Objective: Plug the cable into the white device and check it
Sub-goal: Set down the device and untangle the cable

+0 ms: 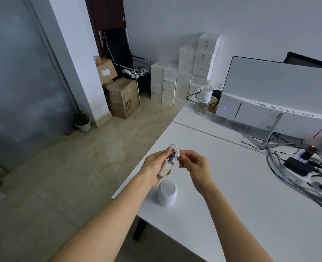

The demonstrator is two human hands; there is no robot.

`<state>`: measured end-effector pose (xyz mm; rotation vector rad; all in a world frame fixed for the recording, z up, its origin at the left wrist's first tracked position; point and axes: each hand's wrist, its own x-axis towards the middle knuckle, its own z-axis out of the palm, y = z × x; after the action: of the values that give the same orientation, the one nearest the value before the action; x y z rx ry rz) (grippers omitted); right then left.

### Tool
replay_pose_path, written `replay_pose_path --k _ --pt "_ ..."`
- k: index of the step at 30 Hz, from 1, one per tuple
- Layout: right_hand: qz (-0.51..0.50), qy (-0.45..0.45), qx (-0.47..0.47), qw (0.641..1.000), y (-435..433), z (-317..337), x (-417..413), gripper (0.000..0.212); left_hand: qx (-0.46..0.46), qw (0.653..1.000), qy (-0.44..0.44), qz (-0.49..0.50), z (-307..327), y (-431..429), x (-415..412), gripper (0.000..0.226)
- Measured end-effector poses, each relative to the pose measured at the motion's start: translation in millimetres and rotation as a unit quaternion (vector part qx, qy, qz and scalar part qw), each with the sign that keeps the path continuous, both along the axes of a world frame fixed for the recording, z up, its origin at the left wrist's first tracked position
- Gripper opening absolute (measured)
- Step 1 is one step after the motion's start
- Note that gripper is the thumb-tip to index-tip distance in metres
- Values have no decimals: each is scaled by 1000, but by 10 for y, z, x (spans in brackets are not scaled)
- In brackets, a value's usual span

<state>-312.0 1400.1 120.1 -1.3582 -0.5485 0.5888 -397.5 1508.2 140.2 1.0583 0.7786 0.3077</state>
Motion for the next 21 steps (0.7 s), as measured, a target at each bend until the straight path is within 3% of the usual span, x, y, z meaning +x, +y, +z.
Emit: replay_pose_path --k 21 --pt "14 10 22 1000 -21 16 149 21 -56 997 6 -52 68 38 93 21"
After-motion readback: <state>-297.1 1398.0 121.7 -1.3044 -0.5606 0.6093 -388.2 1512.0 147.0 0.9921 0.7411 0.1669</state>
